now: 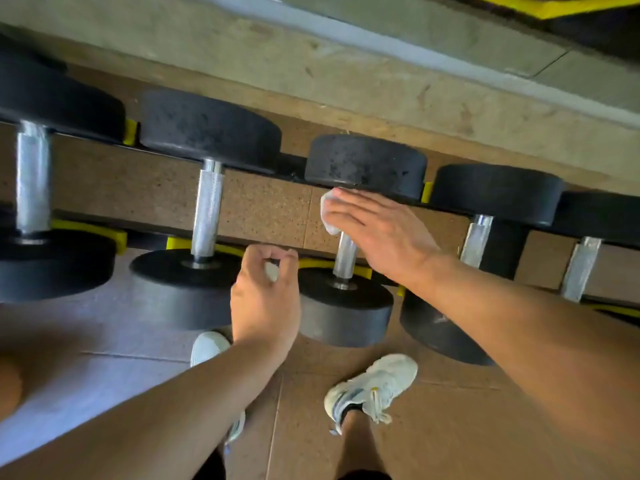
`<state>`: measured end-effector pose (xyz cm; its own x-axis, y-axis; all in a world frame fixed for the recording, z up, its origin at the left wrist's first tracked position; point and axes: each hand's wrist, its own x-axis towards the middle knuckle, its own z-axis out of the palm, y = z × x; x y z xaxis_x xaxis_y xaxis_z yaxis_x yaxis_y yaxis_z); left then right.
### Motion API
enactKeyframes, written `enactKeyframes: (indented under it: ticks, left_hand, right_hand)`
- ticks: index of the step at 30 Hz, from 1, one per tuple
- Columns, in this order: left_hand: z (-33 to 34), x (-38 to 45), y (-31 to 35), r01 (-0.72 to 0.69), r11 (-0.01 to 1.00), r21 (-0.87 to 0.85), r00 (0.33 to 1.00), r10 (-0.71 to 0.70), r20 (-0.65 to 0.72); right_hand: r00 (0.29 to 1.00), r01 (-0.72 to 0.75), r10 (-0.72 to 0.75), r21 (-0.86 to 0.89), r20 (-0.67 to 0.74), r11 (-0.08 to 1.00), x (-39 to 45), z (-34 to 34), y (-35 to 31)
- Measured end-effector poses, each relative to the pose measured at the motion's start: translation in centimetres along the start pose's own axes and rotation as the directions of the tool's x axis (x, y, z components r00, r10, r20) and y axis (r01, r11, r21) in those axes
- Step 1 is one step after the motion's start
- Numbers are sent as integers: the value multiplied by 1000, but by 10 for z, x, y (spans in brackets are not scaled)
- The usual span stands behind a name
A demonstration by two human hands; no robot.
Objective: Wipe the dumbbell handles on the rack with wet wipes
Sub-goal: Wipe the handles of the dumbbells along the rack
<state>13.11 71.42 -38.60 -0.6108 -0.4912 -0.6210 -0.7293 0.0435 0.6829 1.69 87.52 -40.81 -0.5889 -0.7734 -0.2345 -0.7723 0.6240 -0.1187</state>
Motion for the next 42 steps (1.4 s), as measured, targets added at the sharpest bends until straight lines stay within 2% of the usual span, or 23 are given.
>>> enactKeyframes:
  ticks: [2, 4, 6, 10, 12, 13, 15, 16, 17, 19, 21, 23, 25, 27, 29, 30, 31, 33, 36, 37, 39, 41, 42]
  left_hand:
    - [12, 10, -4, 16, 999, 48, 999, -18, 35]
    - [28, 18, -7, 44, 995, 86, 999, -46, 22]
    - [44, 23, -9, 95, 992, 85, 995, -94, -23]
    - [63, 30, -16, 172, 984, 39, 968, -162, -192]
    - [67, 30, -18, 164, 986, 40, 957, -149, -250]
    - [68, 30, -19, 152, 987, 44, 956, -136, -260]
    - [67, 30, -20, 139, 989, 43, 956, -123, -268]
    - [67, 30, -20, 135, 990, 44, 956, -119, -266]
    - [68, 31, -20, 132, 990, 45, 957, -115, -266]
    - [69, 30, -22, 127, 991, 47, 957, -110, -268]
    - [69, 31, -22, 123, 992, 42, 957, -107, -268]
    - [69, 32, -23, 118, 992, 37, 955, -103, -280]
    - [70, 31, -23, 111, 993, 24, 952, -99, -290]
    - [70, 31, -24, 103, 995, 11, 951, -95, -293]
    - [71, 31, -26, 87, 996, 10, 950, -80, -303]
    - [72, 31, -26, 83, 996, 8, 949, -77, -307]
    - [72, 31, -26, 84, 996, 7, 947, -77, -313]
    - [72, 32, -27, 92, 996, 9, 942, -84, -323]
    - [71, 34, -27, 93, 995, 28, 942, -78, -327]
    - [72, 34, -27, 99, 994, 36, 942, -81, -326]
    - [73, 32, -27, 100, 994, 35, 943, -83, -321]
    - [72, 31, -27, 92, 995, 34, 945, -77, -318]
    - [72, 30, -27, 92, 995, 34, 947, -76, -313]
  right_hand:
    - [994, 42, -34, -78, 103, 996, 5, 3, 11]
    - [996, -5, 10, -56, 87, 998, 7, 12, 8]
    - [993, -38, 32, 57, 110, 998, 1, 23, -9]
    - [943, -175, 43, 381, 330, 908, -14, 20, -36]
    - [957, -220, 88, 493, 277, 841, -6, 8, -30]
    - [981, -179, 118, 479, 155, 859, -2, 5, -26]
    - [987, -67, 92, 183, -131, 981, 9, 0, -16]
    - [992, -33, 36, 21, -120, 999, 12, -1, -10]
    - [1000, -18, 17, -74, -21, 997, 14, -2, -7]
    - [980, -65, 84, -112, 179, 992, 10, 0, -8]
    - [973, -46, 56, -49, 224, 998, 2, 9, -12]
    - [950, -5, -35, 127, 311, 992, -10, 15, -23]
    - [922, -100, -35, 323, 386, 941, -14, 7, -25]
    - [961, -146, 54, 331, 271, 932, -2, -4, -20]
    - [993, -108, 115, 193, -22, 975, 10, -9, -13]
    - [989, -112, 120, 92, -84, 989, 16, -10, -10]
    - [993, -104, 103, -27, -52, 994, 20, -7, -8]
    - [989, -86, 97, -99, 109, 991, 19, 4, -11]
    - [971, -84, 70, 54, 230, 995, 0, 18, -26]
    - [963, -106, 54, 184, 265, 977, -11, 23, -34]
    - [925, -291, 133, 440, 355, 849, -35, 21, -40]
    - [851, -524, 330, 623, 408, 581, -51, 13, -41]
    - [765, -610, 514, 692, 388, 387, -53, 10, -39]
